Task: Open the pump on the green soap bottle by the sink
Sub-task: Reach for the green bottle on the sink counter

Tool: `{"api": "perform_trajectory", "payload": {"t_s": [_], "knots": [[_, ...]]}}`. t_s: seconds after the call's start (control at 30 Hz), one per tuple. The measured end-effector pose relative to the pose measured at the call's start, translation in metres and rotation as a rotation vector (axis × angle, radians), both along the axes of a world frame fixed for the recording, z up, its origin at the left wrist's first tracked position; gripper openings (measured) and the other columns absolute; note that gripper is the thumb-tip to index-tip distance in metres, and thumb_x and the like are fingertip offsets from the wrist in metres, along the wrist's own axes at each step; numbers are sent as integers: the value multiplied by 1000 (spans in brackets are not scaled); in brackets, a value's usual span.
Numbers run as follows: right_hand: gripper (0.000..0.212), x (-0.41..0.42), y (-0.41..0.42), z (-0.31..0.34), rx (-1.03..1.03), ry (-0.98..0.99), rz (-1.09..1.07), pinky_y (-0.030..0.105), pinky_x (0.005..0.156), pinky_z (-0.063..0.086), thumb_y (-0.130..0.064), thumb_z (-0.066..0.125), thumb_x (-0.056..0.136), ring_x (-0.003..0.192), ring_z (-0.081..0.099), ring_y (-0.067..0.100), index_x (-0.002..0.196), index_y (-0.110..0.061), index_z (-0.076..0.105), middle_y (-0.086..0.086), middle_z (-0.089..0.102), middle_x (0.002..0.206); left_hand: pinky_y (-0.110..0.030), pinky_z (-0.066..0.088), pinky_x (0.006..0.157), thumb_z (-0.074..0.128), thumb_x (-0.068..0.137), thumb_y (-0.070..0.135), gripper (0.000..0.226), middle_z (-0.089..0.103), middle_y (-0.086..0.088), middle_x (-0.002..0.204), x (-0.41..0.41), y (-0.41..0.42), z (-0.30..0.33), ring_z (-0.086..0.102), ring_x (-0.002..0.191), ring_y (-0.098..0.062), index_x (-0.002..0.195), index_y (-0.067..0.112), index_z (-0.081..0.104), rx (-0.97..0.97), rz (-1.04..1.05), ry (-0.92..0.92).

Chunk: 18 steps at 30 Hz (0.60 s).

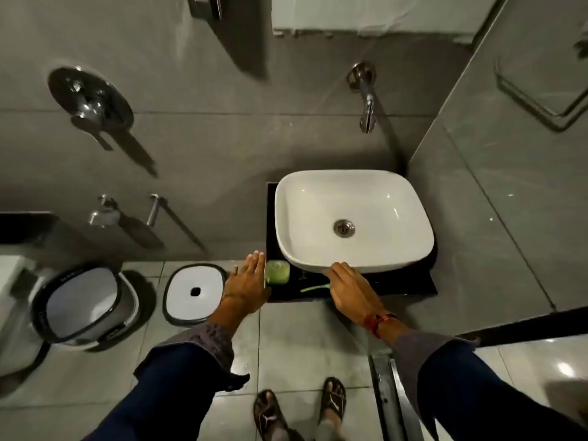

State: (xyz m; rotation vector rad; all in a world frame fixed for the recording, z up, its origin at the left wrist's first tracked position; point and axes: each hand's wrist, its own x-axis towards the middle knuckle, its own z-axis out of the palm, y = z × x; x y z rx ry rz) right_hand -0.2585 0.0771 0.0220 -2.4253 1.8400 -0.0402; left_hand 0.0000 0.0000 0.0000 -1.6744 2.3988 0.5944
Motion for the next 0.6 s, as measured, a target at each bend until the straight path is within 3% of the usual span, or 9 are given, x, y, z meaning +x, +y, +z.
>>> {"api": "perform_trajectory", "payload": {"t_s": [0.17, 0.43, 0.6], "knots": [[44, -3, 8, -41, 61, -7, -135, 42, 93, 55, -1, 68, 75, 105, 67, 35, 119, 3, 65, 18, 70, 114, -49, 17, 126, 51, 98, 39, 87, -3, -6, 170, -8, 15, -23, 1, 157, -23, 161, 10, -2, -8, 56, 63], [54, -8, -5, -90, 180, 118, -271, 43, 113, 33, 2, 46, 90, 129, 49, 35, 144, 3, 39, 21, 46, 147, -49, 22, 125, 61, 94, 39, 100, -6, -4, 171, -14, 15, -45, 1, 157, -23, 160, 10, -8, 12, 86, 121], [44, -13, -15, -96, 153, 165, -290, 42, 102, 41, 0, 49, 89, 113, 59, 34, 132, 0, 54, 17, 65, 126, -49, 26, 124, 64, 90, 40, 104, -5, -4, 171, -13, 13, -54, 3, 157, -23, 160, 11, -8, -16, 86, 138]]}}
